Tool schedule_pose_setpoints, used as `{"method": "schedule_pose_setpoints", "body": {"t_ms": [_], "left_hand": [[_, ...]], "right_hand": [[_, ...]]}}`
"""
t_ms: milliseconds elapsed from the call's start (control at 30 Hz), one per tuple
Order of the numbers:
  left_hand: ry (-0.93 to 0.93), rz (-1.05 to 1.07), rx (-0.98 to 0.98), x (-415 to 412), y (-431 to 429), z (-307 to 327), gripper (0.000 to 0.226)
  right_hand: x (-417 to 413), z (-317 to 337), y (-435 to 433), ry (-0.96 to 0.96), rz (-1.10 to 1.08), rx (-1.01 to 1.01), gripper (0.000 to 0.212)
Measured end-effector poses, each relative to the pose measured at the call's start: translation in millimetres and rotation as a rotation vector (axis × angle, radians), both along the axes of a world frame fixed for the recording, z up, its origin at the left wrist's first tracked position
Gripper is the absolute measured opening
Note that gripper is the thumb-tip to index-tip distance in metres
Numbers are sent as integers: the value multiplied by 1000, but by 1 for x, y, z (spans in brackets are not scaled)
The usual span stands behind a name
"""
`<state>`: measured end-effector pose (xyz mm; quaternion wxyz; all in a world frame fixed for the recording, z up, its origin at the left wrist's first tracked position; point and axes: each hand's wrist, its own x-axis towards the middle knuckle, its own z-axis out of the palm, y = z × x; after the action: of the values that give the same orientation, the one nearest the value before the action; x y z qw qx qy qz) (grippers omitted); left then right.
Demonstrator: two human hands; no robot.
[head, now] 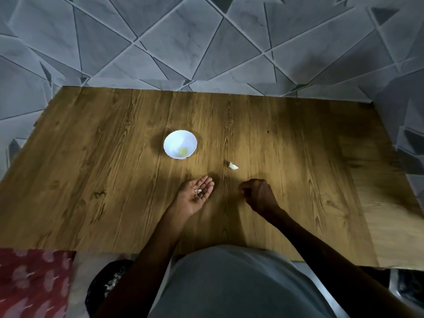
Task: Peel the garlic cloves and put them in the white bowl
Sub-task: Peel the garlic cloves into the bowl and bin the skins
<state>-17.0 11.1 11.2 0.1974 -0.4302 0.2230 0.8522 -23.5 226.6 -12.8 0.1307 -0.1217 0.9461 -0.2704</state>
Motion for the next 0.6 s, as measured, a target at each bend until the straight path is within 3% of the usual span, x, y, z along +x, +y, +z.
{"method": "schedule_pose_setpoints", "body": {"t_ms": [133, 367, 467, 600], "left_hand": [[2, 3, -1, 6, -5, 0, 41], [8, 22, -3, 13, -3, 2, 42], [13, 14, -3, 20, -2, 0, 39], [3, 8, 2, 30, -1, -4, 40]], "right_hand": [[11, -12, -2, 102, 51, 64, 29], [31, -14, -15, 194, 189, 146, 25], [52, -13, -11, 165, 207, 85, 37], [72, -20, -5, 134, 219, 71, 32]]}}
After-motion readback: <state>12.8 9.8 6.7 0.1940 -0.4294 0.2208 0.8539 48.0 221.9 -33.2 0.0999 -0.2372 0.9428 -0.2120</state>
